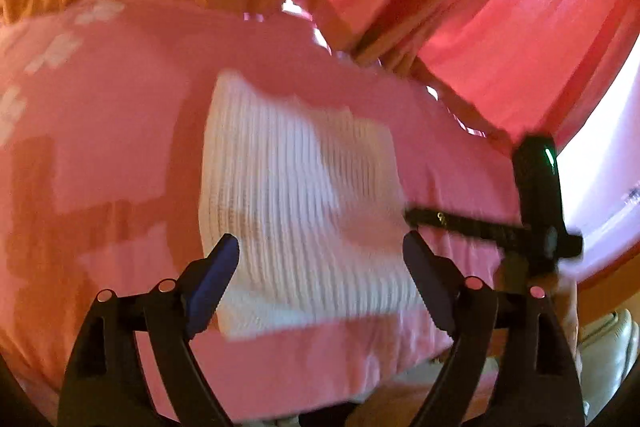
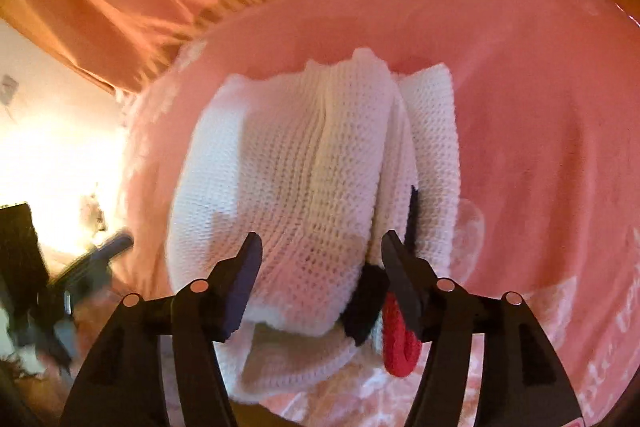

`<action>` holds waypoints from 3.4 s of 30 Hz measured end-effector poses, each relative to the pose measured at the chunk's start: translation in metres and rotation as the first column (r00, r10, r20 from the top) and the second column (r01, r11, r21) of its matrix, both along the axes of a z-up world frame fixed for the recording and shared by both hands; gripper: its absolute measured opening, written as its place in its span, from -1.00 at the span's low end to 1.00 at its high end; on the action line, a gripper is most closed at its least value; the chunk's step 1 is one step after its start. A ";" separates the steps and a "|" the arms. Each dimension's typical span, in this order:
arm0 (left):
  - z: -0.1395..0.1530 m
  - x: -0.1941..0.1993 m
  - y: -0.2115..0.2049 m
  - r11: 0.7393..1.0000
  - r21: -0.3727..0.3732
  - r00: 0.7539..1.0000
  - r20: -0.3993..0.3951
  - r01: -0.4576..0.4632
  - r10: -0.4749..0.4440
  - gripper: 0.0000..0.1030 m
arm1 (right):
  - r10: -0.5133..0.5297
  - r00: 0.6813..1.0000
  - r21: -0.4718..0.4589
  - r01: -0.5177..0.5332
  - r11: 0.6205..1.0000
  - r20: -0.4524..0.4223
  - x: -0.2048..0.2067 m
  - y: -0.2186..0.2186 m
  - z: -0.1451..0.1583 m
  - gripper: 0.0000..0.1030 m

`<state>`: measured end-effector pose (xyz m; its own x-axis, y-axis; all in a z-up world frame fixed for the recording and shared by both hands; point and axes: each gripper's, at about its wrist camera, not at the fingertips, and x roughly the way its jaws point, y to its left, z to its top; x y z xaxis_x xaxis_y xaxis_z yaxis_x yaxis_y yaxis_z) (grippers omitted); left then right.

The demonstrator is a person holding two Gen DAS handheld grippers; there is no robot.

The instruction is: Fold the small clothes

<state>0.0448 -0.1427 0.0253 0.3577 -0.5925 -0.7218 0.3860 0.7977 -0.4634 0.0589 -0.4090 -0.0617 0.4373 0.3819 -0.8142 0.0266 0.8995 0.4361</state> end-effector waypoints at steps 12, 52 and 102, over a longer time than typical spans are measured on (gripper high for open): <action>-0.068 -0.048 -0.033 0.961 0.196 0.980 -0.023 0.197 -0.197 0.26 | -0.047 0.982 0.010 0.046 0.999 0.184 0.018 -0.018 0.045 -0.75; -0.011 0.045 -0.009 0.981 0.172 0.992 0.064 0.095 -0.107 0.75 | -0.109 0.989 -0.138 0.123 0.983 0.102 -0.020 -0.016 0.025 0.30; -0.037 0.095 -0.051 0.936 0.351 0.984 0.160 0.024 -0.085 0.18 | -0.122 0.974 -0.160 0.153 0.975 0.189 -0.021 0.003 0.058 -0.57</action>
<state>0.1402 -0.1937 -0.0119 0.4670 -0.3382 -0.8170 0.4818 0.8721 -0.0856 0.0377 -0.4056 -0.0036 0.6184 0.1691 -0.7674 0.0913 0.9545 0.2839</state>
